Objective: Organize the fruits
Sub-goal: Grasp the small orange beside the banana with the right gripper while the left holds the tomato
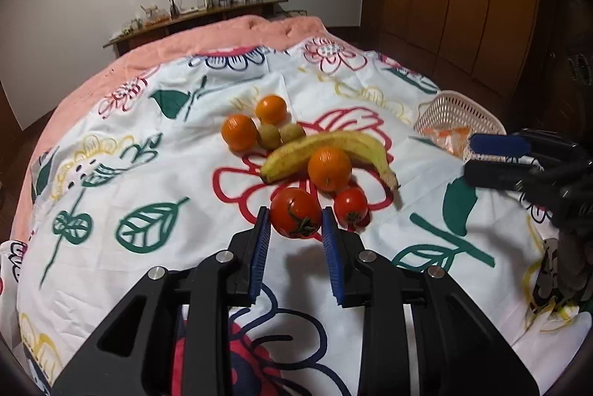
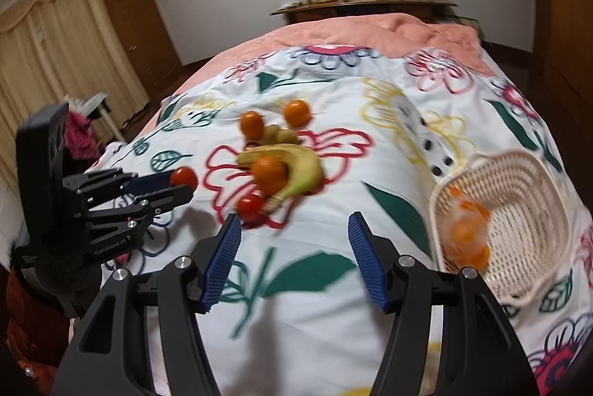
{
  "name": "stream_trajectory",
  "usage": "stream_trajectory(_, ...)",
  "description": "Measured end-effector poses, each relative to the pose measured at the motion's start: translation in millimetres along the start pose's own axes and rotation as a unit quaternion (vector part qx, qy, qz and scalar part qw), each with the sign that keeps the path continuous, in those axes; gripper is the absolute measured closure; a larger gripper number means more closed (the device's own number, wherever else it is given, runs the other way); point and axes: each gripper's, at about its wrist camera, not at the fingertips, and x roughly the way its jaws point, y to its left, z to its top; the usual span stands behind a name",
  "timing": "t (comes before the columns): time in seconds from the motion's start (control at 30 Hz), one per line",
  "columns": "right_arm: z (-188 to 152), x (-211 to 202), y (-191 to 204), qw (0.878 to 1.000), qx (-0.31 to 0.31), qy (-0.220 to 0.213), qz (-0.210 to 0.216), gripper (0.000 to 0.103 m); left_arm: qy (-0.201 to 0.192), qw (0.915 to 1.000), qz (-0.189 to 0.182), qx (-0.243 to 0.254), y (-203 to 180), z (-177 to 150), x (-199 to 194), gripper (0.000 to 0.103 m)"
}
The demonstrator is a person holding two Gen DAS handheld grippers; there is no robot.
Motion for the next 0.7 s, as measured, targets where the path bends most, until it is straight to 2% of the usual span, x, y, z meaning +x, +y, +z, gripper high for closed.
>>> stream_trajectory(0.3,30.1,47.5,39.4,0.997,-0.058,0.045,-0.009,0.043,-0.028,0.9991,0.002,-0.031,12.4,-2.4,-21.8,0.074)
stream_trajectory(0.47,43.6,83.7,51.7,0.994,-0.065,0.086,-0.005,0.049,-0.033,0.9983,0.000,-0.047,23.5,-7.4,-25.4,0.074)
stream_trajectory(0.7,52.9,110.5,55.7,0.990,-0.084,0.102,-0.057,0.050,-0.039,0.9971,-0.002,-0.065,34.2,-14.2,-30.1,0.074)
